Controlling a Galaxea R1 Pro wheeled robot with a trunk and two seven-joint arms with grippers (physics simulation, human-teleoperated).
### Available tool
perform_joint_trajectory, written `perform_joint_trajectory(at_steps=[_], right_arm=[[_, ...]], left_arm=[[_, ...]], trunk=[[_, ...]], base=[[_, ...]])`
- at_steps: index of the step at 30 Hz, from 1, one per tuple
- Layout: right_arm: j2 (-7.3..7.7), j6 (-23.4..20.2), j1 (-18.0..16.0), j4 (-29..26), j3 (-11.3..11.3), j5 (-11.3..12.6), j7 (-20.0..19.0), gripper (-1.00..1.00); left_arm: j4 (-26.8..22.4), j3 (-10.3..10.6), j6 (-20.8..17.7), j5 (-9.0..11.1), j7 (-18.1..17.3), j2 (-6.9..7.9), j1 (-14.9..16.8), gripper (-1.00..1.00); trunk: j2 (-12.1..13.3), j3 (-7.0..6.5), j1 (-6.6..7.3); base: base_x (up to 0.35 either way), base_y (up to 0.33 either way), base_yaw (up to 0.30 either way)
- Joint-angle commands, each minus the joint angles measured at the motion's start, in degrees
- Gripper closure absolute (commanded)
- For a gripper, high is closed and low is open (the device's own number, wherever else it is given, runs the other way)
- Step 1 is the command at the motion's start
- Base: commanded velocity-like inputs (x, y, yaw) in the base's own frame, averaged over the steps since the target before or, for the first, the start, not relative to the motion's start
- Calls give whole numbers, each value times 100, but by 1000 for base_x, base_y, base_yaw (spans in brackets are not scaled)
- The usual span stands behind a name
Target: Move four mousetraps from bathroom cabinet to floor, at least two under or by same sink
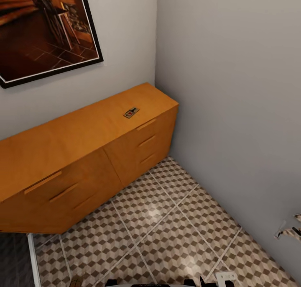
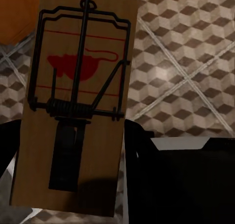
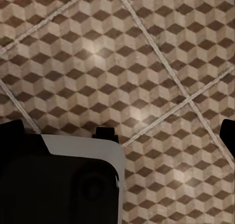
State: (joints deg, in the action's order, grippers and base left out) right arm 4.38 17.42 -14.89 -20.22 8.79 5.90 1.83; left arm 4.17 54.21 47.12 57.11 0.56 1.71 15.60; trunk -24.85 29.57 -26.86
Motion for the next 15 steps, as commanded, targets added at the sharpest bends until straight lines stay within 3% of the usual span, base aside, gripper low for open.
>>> perform_joint_trajectory(at_steps=[1, 15], right_arm=[[4, 21, -1, 1, 50, 60, 19, -100], [3, 18, -1, 1, 50, 58, 19, -100]], left_arm=[[14, 45, 16, 2, 24, -4, 4, 100], [14, 38, 16, -1, 22, -80, 4, 100]], trunk=[[-8, 9, -2], [-8, 36, -2]], base=[[0, 0, 282], [0, 0, 282]])
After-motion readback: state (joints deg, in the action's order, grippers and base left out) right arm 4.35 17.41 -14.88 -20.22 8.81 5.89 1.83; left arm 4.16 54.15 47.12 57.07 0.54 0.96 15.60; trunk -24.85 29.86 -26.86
